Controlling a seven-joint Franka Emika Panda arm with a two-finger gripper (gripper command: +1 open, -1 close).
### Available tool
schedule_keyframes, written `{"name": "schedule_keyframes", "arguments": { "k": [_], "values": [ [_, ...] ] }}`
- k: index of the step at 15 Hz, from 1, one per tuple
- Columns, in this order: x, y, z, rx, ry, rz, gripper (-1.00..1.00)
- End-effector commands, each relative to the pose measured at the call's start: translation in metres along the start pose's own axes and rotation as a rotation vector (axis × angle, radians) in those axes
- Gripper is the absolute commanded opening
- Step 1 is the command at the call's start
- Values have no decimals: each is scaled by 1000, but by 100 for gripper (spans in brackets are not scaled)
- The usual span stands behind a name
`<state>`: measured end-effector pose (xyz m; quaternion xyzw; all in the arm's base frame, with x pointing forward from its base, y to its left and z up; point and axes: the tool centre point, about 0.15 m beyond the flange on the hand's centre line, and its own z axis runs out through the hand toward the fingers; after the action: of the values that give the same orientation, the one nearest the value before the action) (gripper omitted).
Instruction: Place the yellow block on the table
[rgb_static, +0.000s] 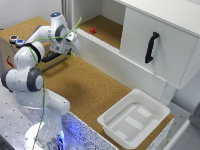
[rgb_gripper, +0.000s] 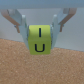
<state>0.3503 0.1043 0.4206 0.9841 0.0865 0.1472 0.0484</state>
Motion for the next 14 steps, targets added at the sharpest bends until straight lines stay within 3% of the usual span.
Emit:
{"name": "schedule_keyframes", "arguments": {
  "k": [1, 4, 8, 11, 12, 14],
  "values": [
    [18, 79, 34, 34, -7, -13, -100],
    [19, 114, 57, 7, -27, -22, -100],
    [14, 167, 91, -15, 14, -86, -100],
    [-7, 196, 116, -75, 19, -136, -100],
    [-16, 204, 128, -55, 8, -113, -100],
    [-25, 215, 154, -72, 18, -98, -100]
  ]
}}
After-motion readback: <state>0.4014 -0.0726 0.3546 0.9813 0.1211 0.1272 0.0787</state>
